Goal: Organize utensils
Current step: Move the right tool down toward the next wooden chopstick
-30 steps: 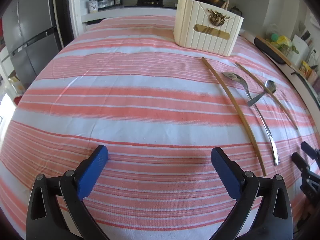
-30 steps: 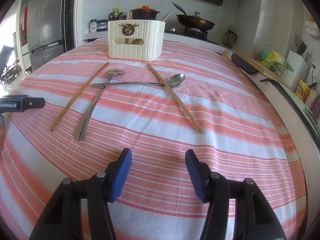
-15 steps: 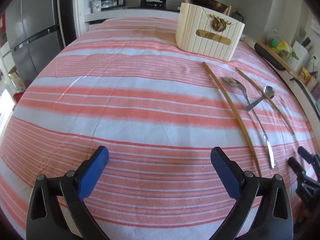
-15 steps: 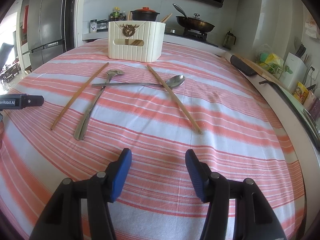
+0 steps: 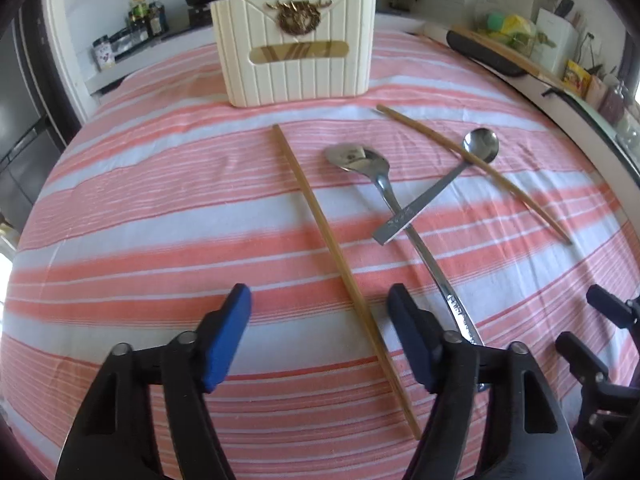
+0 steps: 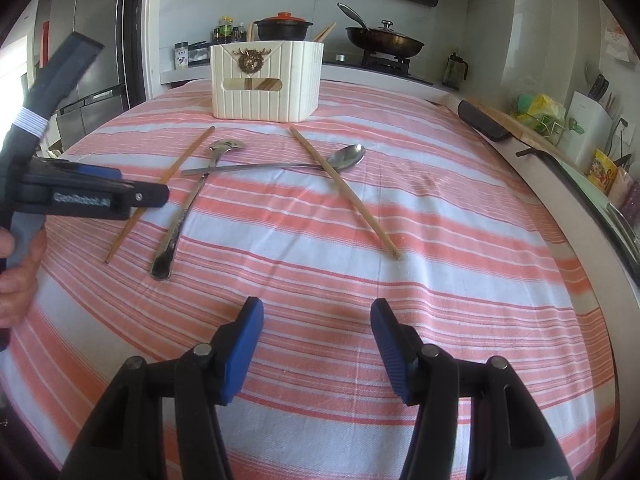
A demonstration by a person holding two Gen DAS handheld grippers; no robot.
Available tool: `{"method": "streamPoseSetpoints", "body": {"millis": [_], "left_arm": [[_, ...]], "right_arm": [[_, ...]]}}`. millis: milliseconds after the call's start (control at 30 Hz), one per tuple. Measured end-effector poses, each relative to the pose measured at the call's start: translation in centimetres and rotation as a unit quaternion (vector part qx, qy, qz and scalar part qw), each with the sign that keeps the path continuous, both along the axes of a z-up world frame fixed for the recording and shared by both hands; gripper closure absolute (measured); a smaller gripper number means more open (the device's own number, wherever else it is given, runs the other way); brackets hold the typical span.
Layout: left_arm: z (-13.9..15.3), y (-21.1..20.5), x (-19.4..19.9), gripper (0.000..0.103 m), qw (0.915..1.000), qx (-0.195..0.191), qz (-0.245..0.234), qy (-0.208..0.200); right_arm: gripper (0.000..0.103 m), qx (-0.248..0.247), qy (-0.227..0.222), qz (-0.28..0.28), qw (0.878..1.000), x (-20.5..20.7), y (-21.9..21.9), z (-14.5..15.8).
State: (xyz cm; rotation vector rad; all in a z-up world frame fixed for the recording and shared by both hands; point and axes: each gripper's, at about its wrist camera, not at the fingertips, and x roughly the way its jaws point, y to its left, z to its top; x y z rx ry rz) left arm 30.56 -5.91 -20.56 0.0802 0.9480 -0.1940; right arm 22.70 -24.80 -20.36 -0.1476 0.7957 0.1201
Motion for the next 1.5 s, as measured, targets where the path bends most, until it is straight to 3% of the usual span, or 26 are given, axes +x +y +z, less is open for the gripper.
{"method": "streamPoseSetpoints", "body": {"millis": [33, 100, 133, 233, 400, 467, 500, 533, 733, 867, 967, 1067, 1133, 1167, 1200, 1233, 1267, 1300, 1500], "left_arm": [[0.1, 0.1, -0.2, 0.049, 1.0, -0.002, 0.001, -0.008], [0.1, 0.2, -0.3, 0.087, 0.9999, -0.005, 0.001, -0.011], [0.1, 0.3, -0.4, 0.093, 0.9999, -0.003, 0.006, -0.013], [0.2, 1.3, -0.7, 0.097, 0.9995, -0.019, 0.023, -0.009], [0.3, 3.8, -2.0, 0.099, 0.9984, -0.019, 0.054, -0.001], [0.3, 5.2, -2.8, 0.099, 0.9976, -0.014, 0.068, 0.0], [0.3, 6.0, -3.2, 0.099, 0.997, -0.013, 0.076, 0.001], [0.4, 6.7, -3.5, 0.099, 0.9964, -0.015, 0.084, 0.003], [0.3, 9.2, -4.9, 0.098, 0.9943, -0.035, 0.101, -0.001], [0.2, 8.9, -5.5, 0.098, 0.9949, -0.018, 0.098, -0.018], [0.1, 8.5, -5.8, 0.098, 0.995, -0.005, 0.097, -0.023], [0.2, 8.5, -6.0, 0.098, 0.9954, -0.003, 0.093, -0.023], [0.2, 8.5, -6.2, 0.095, 0.9956, -0.002, 0.09, -0.024], [0.2, 8.7, -6.2, 0.088, 0.9957, -0.003, 0.089, -0.023], [0.3, 8.8, -6.3, 0.066, 0.9959, -0.004, 0.088, -0.022], [0.3, 8.9, -6.3, 0.052, 0.996, -0.005, 0.088, -0.019], [0.4, 9.1, -6.4, 0.025, 0.9957, -0.005, 0.091, -0.017], [0.5, 9.4, -6.6, 0.019, 0.995, -0.006, 0.097, -0.02], [-0.2, 10.5, -6.5, 0.019, 0.9945, -0.009, 0.104, -0.007]], "right_arm": [[0.046, 0.006, 0.004, -0.003, 1.0, 0.1, -0.2, 0.3], [0.046, 0.002, -0.006, -0.011, 1.0, 0.5, -0.6, 1.5], [0.046, -0.005, -0.017, -0.015, 1.0, 0.9, -0.8, 2.2], [0.046, -0.019, -0.024, -0.011, 0.999, 3.8, -1.4, 4.0], [0.048, -0.051, 0.054, 0.037, 0.997, 10.0, -1.0, 1.7], [0.07, -0.047, 0.084, 0.04, 0.994, 11.4, -1.1, 0.4], [0.078, -0.029, 0.079, 0.039, 0.996, 11.4, -1.2, 0.5], [0.095, -0.024, 0.089, 0.033, 0.995, 11.5, -1.3, 0.5], [0.097, 0.04, 0.068, -0.003, 0.997, 7.1, -2.1, 2.3], [0.097, 0.075, 0.029, -0.052, 0.995, 2.2, -3.6, 3.9], [0.097, 0.076, 0.021, -0.107, 0.991, -0.6, -5.2, 3.5], [0.097, 0.058, 0.05, -0.13, 0.989, -1.2, -5.9, 1.3], [0.096, 0.059, 0.052, -0.135, 0.988, -1.1, -6.1, 0.7], [0.094, 0.054, 0.049, -0.139, 0.988, -1.1, -6.1, 0.9], [0.081, 0.047, 0.051, -0.139, 0.988, -1.0, -5.9, 1.0], [0.055, 0.046, 0.05, -0.136, 0.988, -1.1, -5.8, 1.1], [0.045, 0.048, 0.044, -0.132, 0.989, -1.2, -5.6, 1.4], [0.041, 0.048, 0.036, -0.129, 0.99, -1.4, -5.5, 1.7], [0.041, 0.026, 0.041, -0.113, 0.992, -0.7, -4.9, 2.2]]}}
